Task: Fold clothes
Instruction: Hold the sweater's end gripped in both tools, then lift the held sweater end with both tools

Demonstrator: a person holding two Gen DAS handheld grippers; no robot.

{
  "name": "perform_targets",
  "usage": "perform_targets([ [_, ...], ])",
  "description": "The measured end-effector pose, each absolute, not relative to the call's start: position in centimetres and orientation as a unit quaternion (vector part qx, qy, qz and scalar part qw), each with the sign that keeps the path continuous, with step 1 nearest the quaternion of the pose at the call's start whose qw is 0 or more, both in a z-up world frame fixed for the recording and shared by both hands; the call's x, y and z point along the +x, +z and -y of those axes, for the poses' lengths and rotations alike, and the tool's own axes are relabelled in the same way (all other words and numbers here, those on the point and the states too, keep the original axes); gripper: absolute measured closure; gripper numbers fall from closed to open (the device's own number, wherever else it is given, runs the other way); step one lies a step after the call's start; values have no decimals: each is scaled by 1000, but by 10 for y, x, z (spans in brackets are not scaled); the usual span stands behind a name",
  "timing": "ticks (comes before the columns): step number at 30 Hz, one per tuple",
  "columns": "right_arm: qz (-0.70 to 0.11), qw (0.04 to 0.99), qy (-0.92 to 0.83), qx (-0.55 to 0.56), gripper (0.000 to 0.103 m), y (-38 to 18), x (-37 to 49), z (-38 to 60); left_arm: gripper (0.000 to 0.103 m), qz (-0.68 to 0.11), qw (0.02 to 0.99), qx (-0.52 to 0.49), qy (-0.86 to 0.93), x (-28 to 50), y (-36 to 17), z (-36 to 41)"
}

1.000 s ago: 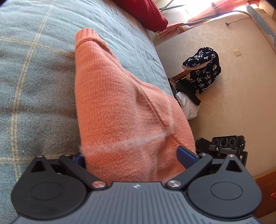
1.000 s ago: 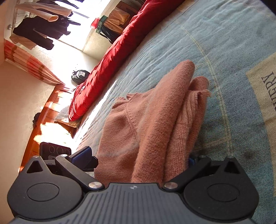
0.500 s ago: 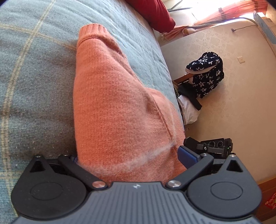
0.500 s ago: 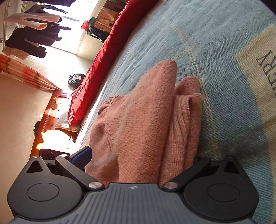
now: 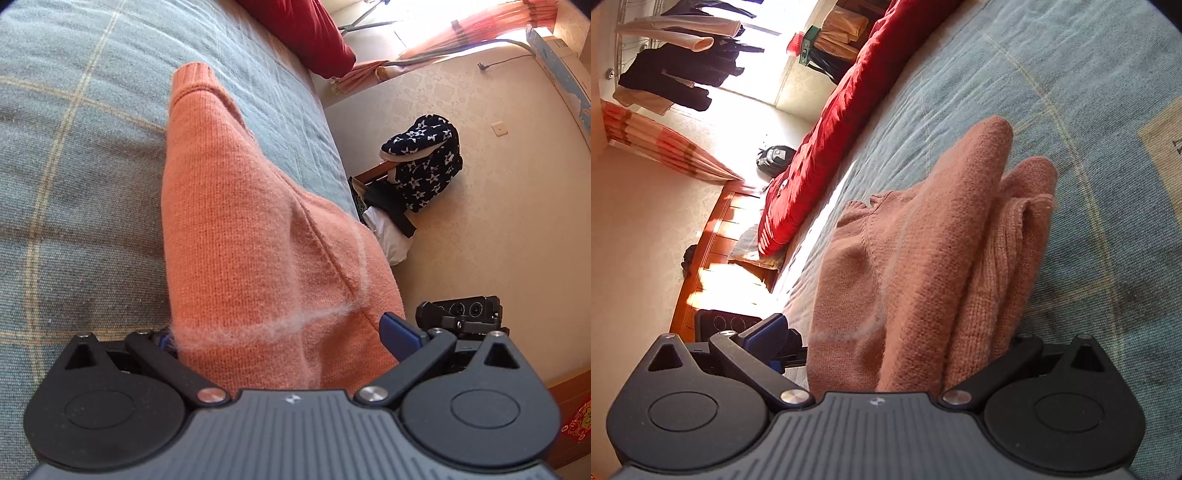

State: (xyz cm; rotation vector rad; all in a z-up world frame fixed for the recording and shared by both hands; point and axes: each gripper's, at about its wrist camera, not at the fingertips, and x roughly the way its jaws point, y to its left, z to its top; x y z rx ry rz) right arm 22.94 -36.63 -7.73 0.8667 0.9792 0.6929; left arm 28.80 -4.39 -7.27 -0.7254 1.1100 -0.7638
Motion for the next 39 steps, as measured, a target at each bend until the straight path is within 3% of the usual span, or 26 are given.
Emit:
perform_targets([
  [16, -460, 736, 360, 342, 0, -40, 217, 279, 3, -461, 755, -340, -321, 246, -41, -34],
  [39, -485, 687, 460, 284, 0, -9, 224, 67, 3, -405, 800, -380, -225, 180, -7, -227],
])
